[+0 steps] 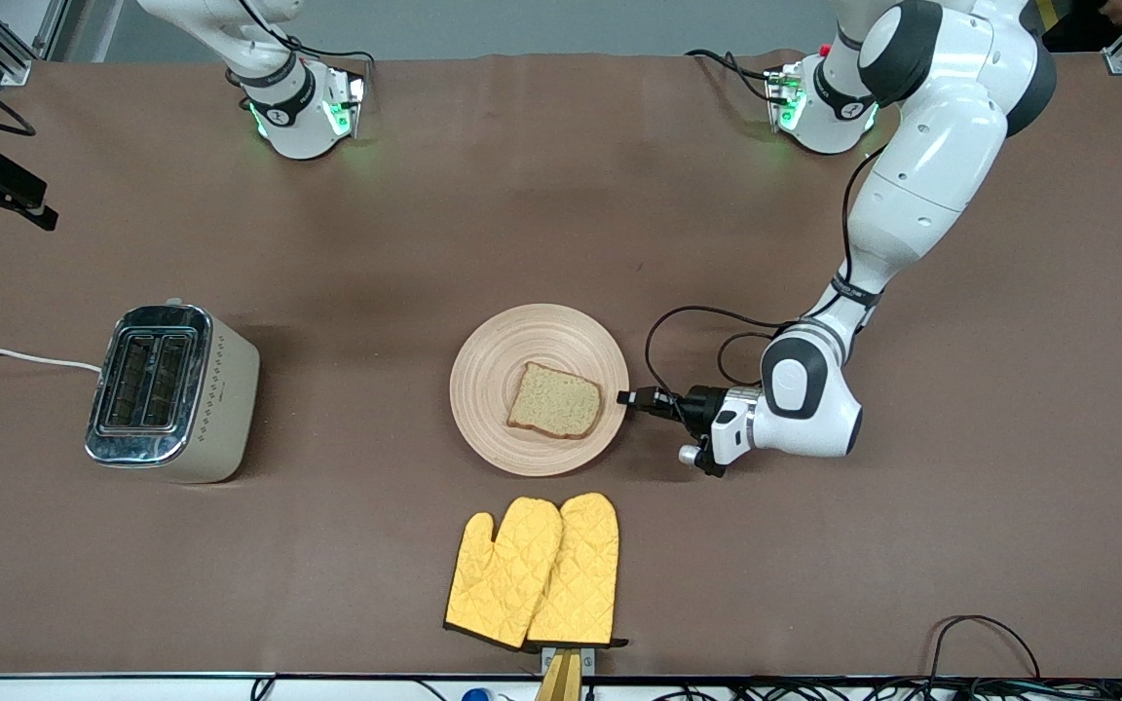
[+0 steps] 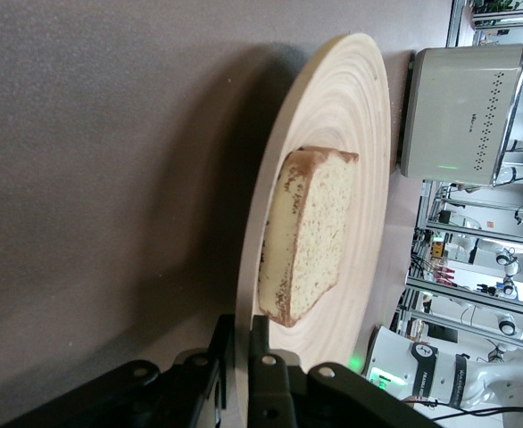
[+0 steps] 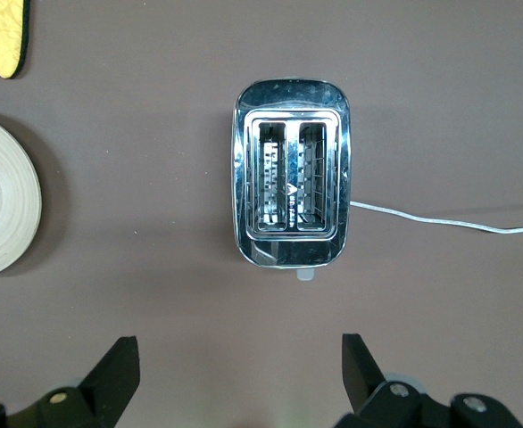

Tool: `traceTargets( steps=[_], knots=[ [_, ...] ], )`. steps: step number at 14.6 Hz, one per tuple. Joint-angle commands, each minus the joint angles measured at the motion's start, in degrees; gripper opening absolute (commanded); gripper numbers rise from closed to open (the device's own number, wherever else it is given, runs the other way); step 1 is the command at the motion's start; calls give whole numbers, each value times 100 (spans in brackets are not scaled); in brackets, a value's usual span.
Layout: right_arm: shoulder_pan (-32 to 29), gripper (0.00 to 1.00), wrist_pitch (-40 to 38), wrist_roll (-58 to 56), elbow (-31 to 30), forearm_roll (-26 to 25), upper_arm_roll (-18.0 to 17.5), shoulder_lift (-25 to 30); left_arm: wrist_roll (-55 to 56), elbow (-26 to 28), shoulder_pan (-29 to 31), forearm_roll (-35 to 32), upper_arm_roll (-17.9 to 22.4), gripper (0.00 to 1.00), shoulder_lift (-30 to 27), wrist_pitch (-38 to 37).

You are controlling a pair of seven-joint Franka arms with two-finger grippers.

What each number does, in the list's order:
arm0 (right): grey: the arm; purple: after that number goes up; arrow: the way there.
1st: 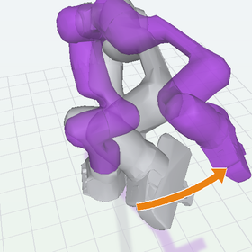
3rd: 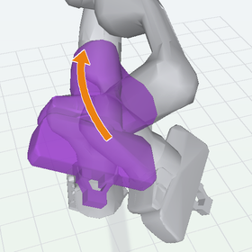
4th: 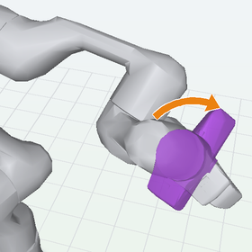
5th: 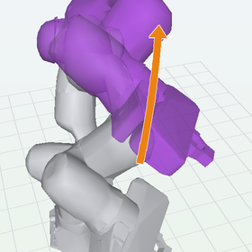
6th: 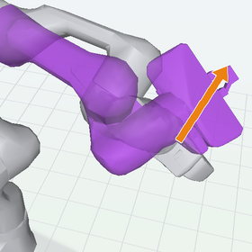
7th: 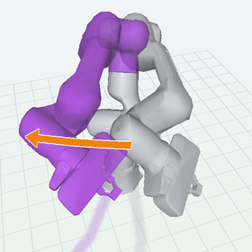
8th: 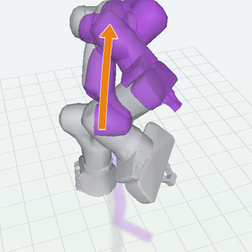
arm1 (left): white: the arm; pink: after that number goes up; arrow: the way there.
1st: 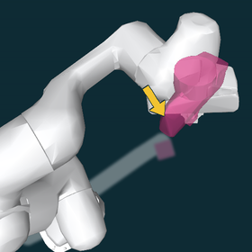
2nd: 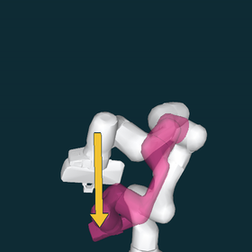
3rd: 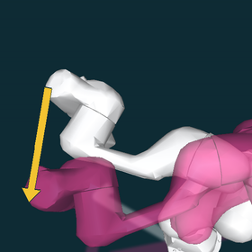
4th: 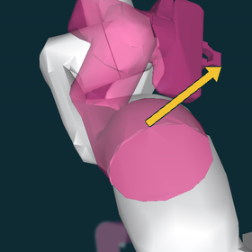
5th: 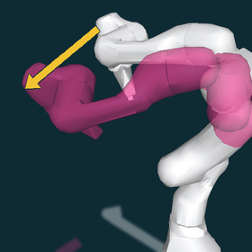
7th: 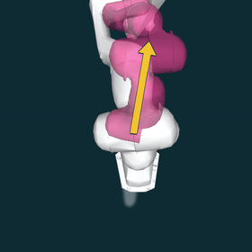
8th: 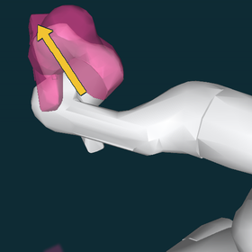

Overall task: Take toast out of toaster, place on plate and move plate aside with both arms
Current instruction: 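Drag the plate with the left gripper away from the toaster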

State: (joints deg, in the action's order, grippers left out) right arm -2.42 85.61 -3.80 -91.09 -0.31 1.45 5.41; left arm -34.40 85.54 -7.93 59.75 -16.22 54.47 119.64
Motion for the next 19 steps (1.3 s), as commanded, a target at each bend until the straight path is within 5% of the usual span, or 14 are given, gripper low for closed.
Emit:
traceTargets(
  steps=[1, 9, 13, 19],
  knots=[
    [-83, 100, -97, -33, 82, -57, -101, -31, -49, -90, -60, 203, -4, 0, -6, 77],
    [-66, 100, -106, 11, 73, -49, -101, -31, 601, 5, 554, 90, 22, 0, -1323, -45],
    [-65, 100, -124, 11, 73, -49, -101, -31, 803, 296, 1493, -207, 31, 0, -1799, -396],
    [-65, 100, -150, 11, 73, -49, -101, -31, 654, 287, 2935, -1060, 22, 0, -1773, -1319]
  ],
)
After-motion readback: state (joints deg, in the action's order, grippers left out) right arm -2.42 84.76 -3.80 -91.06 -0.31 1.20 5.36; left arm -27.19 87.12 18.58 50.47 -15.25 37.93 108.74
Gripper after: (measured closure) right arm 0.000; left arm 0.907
